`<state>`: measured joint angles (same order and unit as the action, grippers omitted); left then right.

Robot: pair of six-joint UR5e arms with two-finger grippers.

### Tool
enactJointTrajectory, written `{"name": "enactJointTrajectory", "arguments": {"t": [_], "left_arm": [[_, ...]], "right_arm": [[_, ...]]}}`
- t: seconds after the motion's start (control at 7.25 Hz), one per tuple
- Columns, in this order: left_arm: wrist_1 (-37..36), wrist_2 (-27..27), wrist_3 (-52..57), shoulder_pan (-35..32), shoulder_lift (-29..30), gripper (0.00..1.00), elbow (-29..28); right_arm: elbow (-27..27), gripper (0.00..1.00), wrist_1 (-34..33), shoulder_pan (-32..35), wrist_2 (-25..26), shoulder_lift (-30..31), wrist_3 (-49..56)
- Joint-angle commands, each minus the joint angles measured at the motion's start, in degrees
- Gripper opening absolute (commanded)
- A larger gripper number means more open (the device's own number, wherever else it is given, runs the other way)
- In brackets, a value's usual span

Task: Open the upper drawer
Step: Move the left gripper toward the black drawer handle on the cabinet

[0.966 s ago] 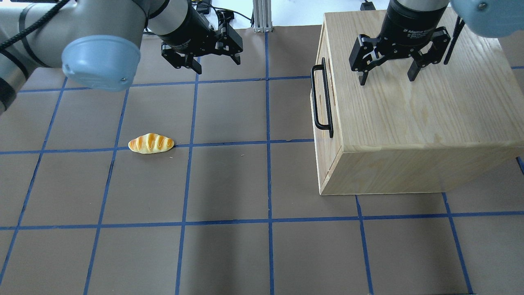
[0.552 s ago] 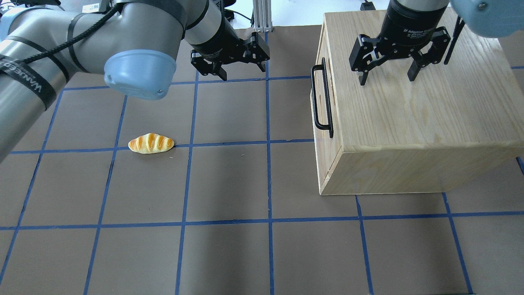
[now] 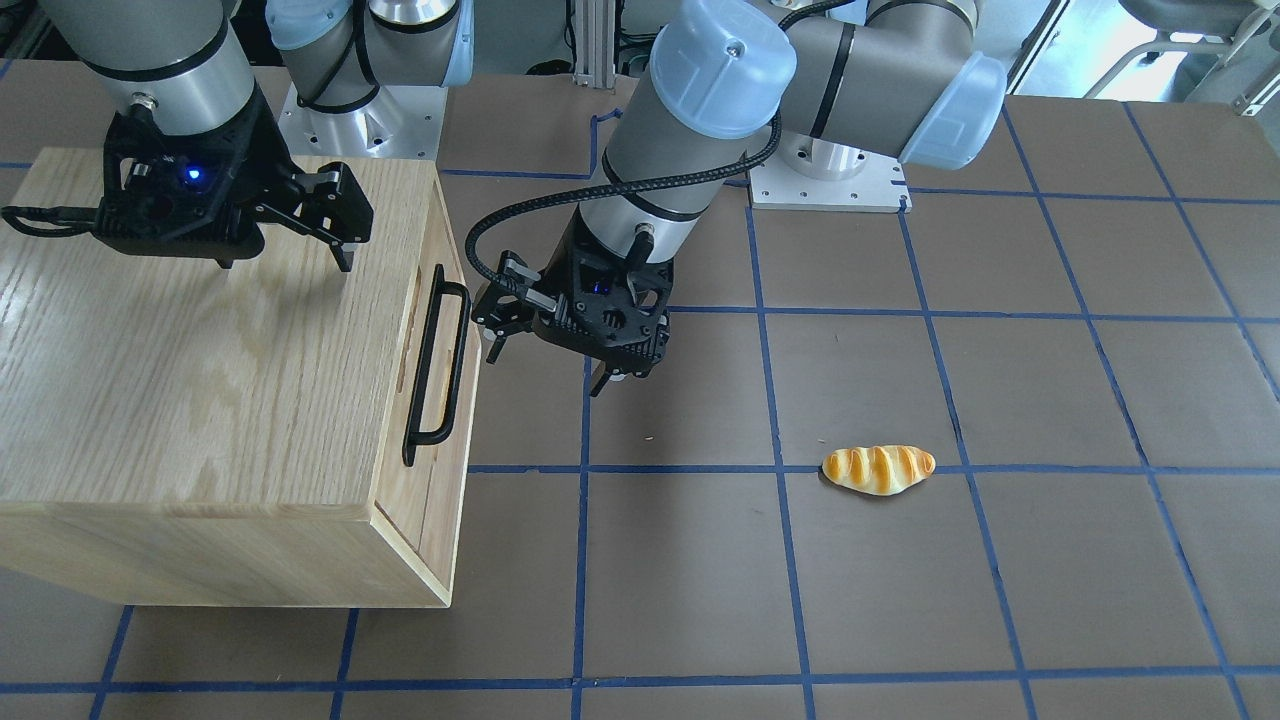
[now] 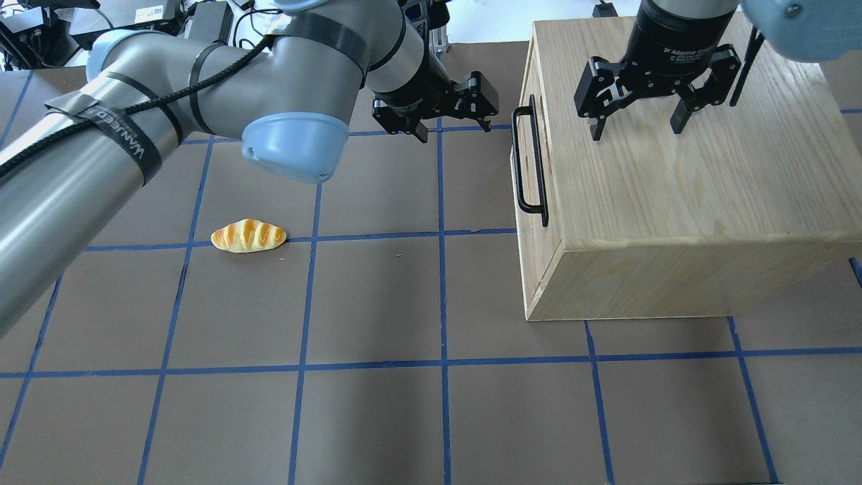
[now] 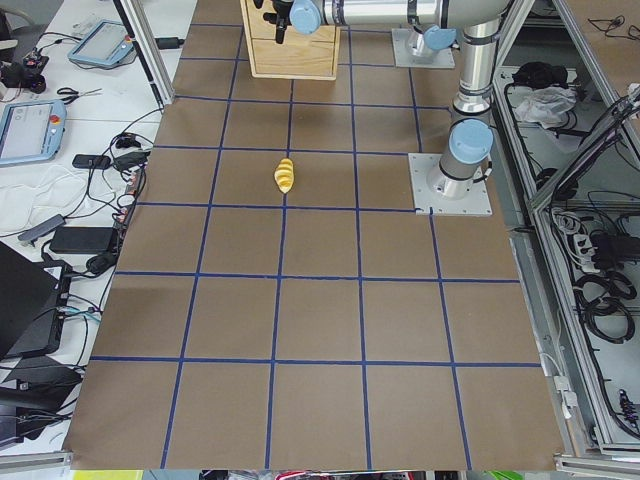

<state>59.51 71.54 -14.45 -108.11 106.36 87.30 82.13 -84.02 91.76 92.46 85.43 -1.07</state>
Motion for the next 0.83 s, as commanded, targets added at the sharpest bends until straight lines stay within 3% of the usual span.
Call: {"name": "enactJointTrajectory", "arguments": {"t": [0.0,0.69], "left_arm": [[-0.6,-0.4,0.0,-1.5,1.1,1.00,0.1],[-0.5,-0.4,-0.7,-3.3,1.4,1.00,0.2]], "right_arm": [[0.1,1.00,0.0,0.0,0.0,0.0,-0.1],[0.0,1.00,0.0,0.0,0.0,0.0,-0.1]]}}
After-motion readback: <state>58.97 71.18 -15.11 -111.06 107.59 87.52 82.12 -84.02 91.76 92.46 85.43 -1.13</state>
